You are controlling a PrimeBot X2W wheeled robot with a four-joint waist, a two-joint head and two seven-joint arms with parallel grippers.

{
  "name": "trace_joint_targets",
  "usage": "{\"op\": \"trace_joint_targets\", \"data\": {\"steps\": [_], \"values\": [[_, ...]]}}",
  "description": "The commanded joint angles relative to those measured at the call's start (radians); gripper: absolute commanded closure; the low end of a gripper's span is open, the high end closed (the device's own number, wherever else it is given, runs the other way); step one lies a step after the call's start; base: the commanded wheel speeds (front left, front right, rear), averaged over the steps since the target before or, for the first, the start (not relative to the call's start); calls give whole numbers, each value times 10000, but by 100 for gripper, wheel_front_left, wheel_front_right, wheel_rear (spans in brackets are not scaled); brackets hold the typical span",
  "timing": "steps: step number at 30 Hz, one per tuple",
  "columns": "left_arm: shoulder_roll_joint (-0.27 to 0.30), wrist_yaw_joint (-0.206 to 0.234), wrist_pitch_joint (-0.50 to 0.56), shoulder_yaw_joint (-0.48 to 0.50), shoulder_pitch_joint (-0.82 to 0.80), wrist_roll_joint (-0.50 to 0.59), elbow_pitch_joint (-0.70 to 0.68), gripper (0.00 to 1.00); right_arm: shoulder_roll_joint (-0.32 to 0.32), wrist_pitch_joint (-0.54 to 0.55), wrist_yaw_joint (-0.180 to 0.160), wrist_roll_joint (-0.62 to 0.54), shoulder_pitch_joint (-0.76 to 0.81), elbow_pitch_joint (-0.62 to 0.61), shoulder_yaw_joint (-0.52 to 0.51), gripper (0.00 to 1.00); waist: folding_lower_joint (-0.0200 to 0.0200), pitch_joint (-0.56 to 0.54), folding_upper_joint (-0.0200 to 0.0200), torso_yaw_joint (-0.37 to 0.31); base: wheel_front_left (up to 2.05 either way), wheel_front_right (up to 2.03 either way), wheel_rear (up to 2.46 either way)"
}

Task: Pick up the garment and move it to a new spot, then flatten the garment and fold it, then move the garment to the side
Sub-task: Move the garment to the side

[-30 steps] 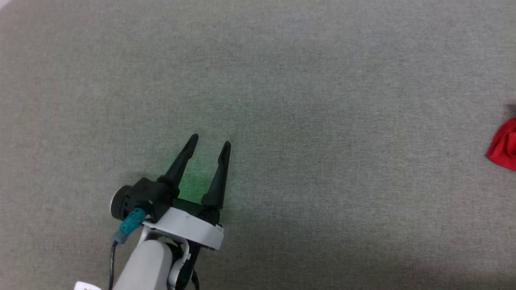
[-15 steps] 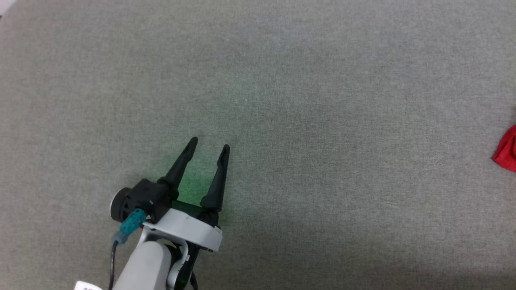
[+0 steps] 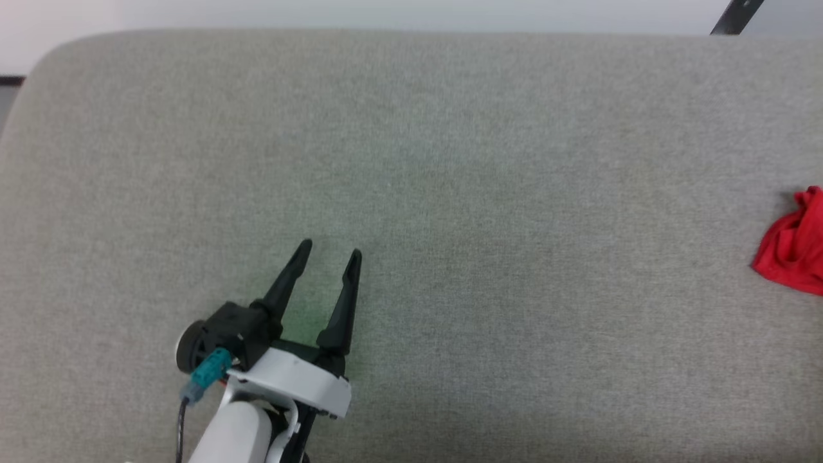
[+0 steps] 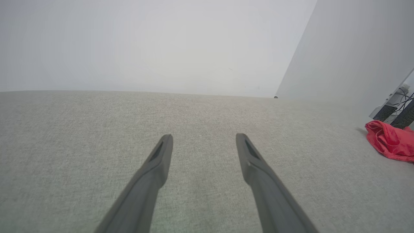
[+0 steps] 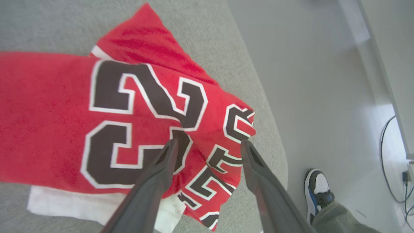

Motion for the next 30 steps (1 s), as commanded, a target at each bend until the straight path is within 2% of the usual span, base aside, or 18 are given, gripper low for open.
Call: {"op": "trace_joint_targets", "data": {"steps": [1, 5, 9, 14, 19, 25, 30], "values": [[4, -25, 5, 31, 135, -20, 38, 0, -14, -119, 0, -60, 145, -135, 131, 0, 0, -296, 0, -87, 0, 0, 0], [-28, -25, 5, 65, 316, -29, 61, 0, -217, -753, -1, 76, 190, -559, 494, 0, 0, -661, 0, -144, 0, 0, 0], [-73, -25, 5, 68, 445, -36, 83, 0, -542, -2096, -3, 247, 298, -692, 1088, 0, 0, -1022, 0, -167, 0, 0, 0], [-98, -25, 5, 78, 609, -71, 80, 0, -1074, -4577, -3, 264, 71, -594, 1993, 0, 0, -1448, 0, -158, 0, 0, 0], [-106, -25, 5, 127, 904, -67, 66, 0, -1229, -7132, -4, 104, -122, -454, 2721, 0, 0, -1852, 0, -138, 0, 0, 0], [-146, -25, 5, 247, 1279, -58, 32, 0, -882, -9602, -4, -139, 206, -582, 3454, 0, 0, -2348, 0, -96, 0, 0, 0], [-213, -25, 5, 391, 1697, -31, -23, 0, -209, -10808, -4, -458, 797, -916, 3707, 0, 0, -2819, 0, -42, 0, 0, 0]]}}
